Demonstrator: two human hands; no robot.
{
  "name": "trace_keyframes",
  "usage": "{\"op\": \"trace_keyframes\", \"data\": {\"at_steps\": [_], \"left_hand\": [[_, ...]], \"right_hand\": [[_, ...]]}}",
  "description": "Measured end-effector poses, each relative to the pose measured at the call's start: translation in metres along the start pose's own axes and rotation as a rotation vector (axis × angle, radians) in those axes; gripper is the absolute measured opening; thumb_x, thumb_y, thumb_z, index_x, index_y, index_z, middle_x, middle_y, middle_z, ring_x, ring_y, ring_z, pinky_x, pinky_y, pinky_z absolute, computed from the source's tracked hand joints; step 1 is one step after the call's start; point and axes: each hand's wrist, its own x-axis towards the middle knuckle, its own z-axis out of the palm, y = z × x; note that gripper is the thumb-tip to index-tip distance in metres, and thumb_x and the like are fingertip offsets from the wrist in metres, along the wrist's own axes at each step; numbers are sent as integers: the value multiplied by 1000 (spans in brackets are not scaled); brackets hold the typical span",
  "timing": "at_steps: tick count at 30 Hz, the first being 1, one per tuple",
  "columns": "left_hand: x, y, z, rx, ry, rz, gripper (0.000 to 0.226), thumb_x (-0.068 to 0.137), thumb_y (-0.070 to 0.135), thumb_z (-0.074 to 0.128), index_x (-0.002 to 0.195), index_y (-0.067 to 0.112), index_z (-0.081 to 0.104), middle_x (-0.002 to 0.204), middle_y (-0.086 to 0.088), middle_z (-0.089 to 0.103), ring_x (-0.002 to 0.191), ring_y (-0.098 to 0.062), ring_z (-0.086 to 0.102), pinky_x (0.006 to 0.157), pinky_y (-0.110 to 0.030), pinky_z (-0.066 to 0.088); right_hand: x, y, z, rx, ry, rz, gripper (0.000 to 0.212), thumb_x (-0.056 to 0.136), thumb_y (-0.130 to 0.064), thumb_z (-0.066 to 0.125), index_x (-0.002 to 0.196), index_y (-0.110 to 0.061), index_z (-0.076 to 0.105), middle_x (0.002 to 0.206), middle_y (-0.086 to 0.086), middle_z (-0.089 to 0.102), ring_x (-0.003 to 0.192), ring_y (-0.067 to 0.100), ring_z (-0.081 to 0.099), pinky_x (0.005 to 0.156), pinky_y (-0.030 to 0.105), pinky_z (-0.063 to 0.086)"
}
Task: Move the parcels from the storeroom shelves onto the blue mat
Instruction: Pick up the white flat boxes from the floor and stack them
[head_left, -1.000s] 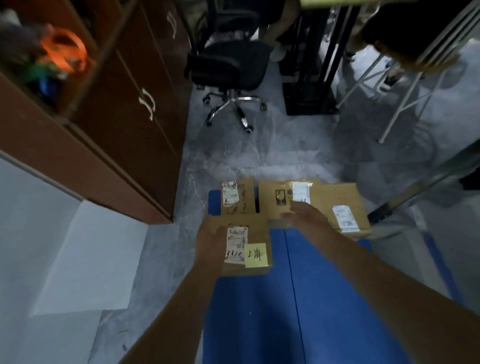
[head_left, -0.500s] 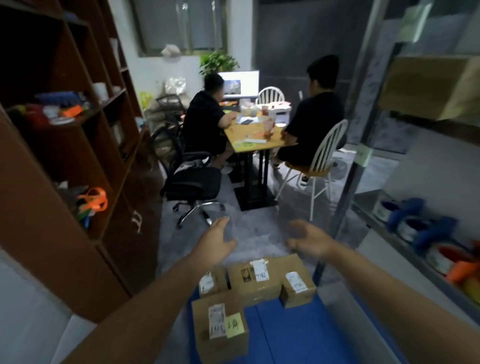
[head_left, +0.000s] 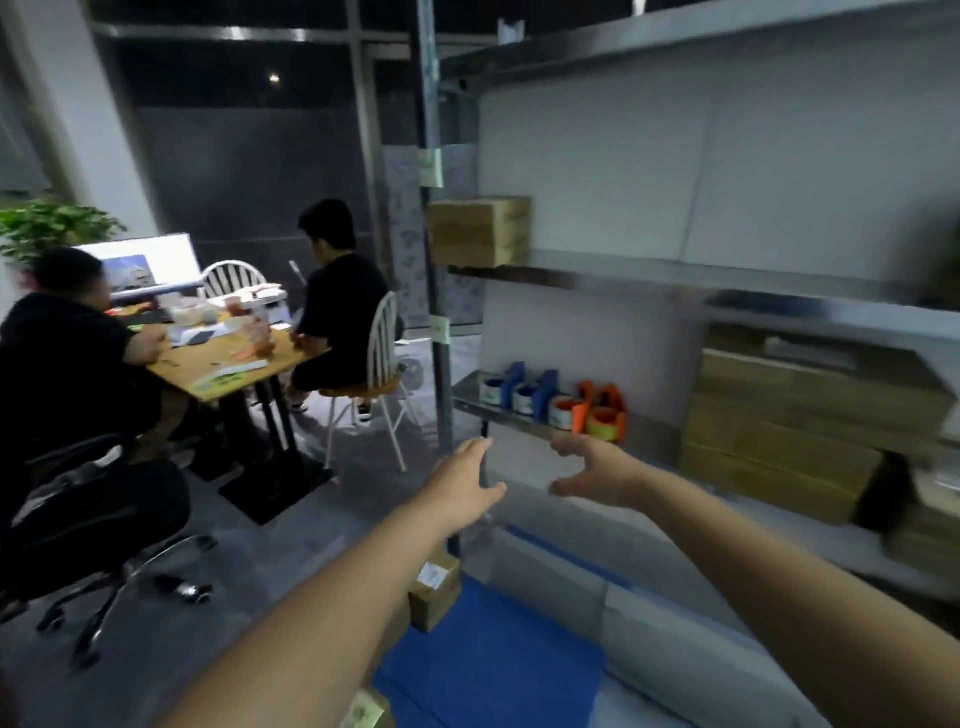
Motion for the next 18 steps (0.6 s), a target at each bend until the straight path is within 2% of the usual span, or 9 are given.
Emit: {"op": "trace_keyframes", "data": {"at_steps": [5, 9, 12, 16, 18], "left_hand": [[-4, 97, 46, 56, -146, 181, 68, 94, 38, 55, 153, 27, 21, 161, 7, 15, 145, -19, 24, 115, -36, 28], [-18, 187, 103, 57, -199, 304, 68, 93, 36, 57, 152, 24, 25, 160, 5, 18, 144, -18, 26, 114, -34, 28], [-33, 265, 155, 41, -287, 440, 66, 94, 35, 57, 151, 22, 27, 158, 4, 23, 142, -17, 28, 111, -31, 28], [-71, 365, 243, 15, -405, 576, 67, 93, 34, 59, 151, 21, 29, 158, 3, 25, 143, -18, 28, 114, -34, 28], [-96, 418, 292, 13, -468, 653, 67, 92, 33, 60, 150, 19, 30, 157, 1, 27, 143, -18, 28, 115, -33, 27]], "right_hand": [[-95, 75, -53, -120, 93, 164, 75, 80, -37, 73, 144, -22, 37, 145, 3, 42, 132, 20, 39, 107, 33, 37], [-194, 149, -100, -62, 177, 364, 78, 77, -39, 75, 144, -20, 39, 144, 1, 45, 129, 18, 45, 106, 30, 40], [-277, 206, -131, -15, 282, 464, 74, 78, -38, 75, 141, -19, 42, 140, 2, 49, 125, 19, 50, 102, 31, 42], [-392, 282, -156, 33, 359, 567, 59, 76, -32, 74, 130, -24, 51, 130, -1, 58, 115, 18, 58, 98, 35, 49], [-455, 318, -167, 26, 400, 644, 67, 77, -34, 73, 137, -19, 46, 134, 1, 54, 120, 19, 53, 100, 34, 46]]}}
